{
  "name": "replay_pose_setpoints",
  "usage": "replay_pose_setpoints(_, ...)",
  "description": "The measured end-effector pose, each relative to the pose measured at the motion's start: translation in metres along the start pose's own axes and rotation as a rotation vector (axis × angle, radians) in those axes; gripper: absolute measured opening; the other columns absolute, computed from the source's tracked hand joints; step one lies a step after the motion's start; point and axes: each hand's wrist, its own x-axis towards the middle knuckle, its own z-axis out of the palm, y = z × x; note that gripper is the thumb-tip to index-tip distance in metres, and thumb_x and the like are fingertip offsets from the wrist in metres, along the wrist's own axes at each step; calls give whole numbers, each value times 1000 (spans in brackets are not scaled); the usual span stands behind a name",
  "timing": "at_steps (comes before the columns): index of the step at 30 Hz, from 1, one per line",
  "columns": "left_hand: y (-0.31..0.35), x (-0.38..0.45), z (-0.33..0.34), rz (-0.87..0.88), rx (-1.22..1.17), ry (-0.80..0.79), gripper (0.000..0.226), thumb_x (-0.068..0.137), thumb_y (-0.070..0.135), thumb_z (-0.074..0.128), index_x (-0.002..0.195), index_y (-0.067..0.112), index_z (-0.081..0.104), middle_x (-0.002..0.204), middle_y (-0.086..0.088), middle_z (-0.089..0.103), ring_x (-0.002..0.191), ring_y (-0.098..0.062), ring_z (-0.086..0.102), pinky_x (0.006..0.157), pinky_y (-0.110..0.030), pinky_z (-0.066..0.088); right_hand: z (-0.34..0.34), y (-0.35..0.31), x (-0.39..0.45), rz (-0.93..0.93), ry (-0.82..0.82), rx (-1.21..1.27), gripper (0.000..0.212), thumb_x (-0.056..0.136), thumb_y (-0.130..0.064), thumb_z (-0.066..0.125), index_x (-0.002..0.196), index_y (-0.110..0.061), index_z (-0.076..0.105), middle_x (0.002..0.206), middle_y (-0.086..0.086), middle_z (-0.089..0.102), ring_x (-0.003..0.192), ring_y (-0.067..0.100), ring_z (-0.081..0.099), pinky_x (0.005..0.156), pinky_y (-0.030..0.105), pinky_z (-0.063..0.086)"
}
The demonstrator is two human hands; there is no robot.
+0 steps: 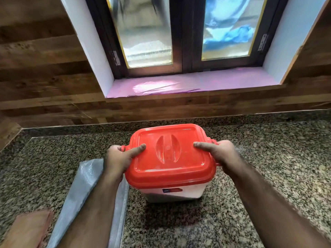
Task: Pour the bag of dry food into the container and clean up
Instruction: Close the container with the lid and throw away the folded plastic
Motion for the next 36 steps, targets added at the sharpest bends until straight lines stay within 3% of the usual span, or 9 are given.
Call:
replay_pose_setpoints(2, 2, -6, 4, 164, 424, 218, 83, 64, 86, 80, 98, 12, 73, 90, -9, 78, 84, -34, 75, 68, -37, 57, 12, -8, -15, -131, 241, -455, 62, 76, -69, 84, 103, -16, 65, 97, 6, 77, 84, 27, 76, 67, 35, 59)
replay_pose_setpoints(4, 11, -18, 14, 268, 673, 331, 69, 90, 76, 66, 106, 9, 74, 101, -15, 77, 96, -38, 73, 70, -35, 48, 31, -12, -29, -256, 406, -892, 54, 98, -65, 61, 112, -13, 66, 100, 9, 75, 89, 29, 74, 64, 31, 47)
replay_pose_setpoints(8, 21, -35, 34, 362, 1077, 379, 51, 111, 49, 45, 116, 4, 69, 107, -16, 77, 98, -32, 77, 69, -38, 54, 46, -16, -34, -300, 457, -1149, 58, 108, -55, 47, 128, -3, 64, 113, 15, 75, 101, 30, 76, 67, 35, 55)
replay_pose_setpoints(10, 11, -34, 38, 443, 966, 315, 52, 111, 43, 45, 138, 2, 61, 135, -21, 69, 123, -35, 69, 90, -40, 57, 51, -4, -39, -311, 355, -1120, 80, 105, -61, 43, 155, 2, 41, 154, 26, 53, 141, 37, 56, 107, 45, 52)
replay_pose_setpoints(12, -1, -37, 37, 552, 811, 152, 66, 107, 52, 46, 158, 10, 49, 166, -14, 46, 155, -33, 41, 123, -46, 38, 59, 15, -51, -521, 293, -1072, 88, 102, -65, 39, 163, -2, 34, 170, 21, 34, 159, 35, 32, 128, 50, 27)
replay_pose_setpoints(16, -29, -39, 23, 865, 681, 30, 80, 94, 79, 44, 153, 27, 60, 162, 3, 52, 158, -18, 36, 129, -54, 28, 46, 70, -46, -1168, 392, -902, 56, 101, -51, 53, 138, -13, 72, 146, 7, 68, 139, 27, 61, 120, 54, 41)
replay_pose_setpoints(19, -54, -35, 19, 1114, 468, 123, 59, 97, 59, 61, 132, 14, 77, 140, -4, 71, 140, -21, 60, 118, -59, 44, 33, 93, -30, -1406, 436, -751, 42, 102, -35, 57, 129, -12, 78, 138, 5, 73, 131, 28, 67, 112, 56, 48)
replay_pose_setpoints(24, -66, -19, 32, 1340, 354, 278, 44, 89, 41, 74, 113, 5, 84, 122, -11, 79, 121, -28, 73, 106, -57, 54, 35, 89, -4, -1476, 488, -664, 43, 107, -34, 48, 122, -10, 81, 131, 6, 76, 125, 30, 71, 109, 57, 51)
replay_pose_setpoints(36, 17, 86, 73, 1123, 557, 42, 74, 101, 75, 42, 140, 20, 71, 145, -5, 67, 139, -28, 54, 119, -51, 41, 30, 23, 110, -1340, 534, -720, 42, 107, -34, 49, 127, -10, 78, 130, 10, 76, 125, 34, 68, 115, 55, 45)
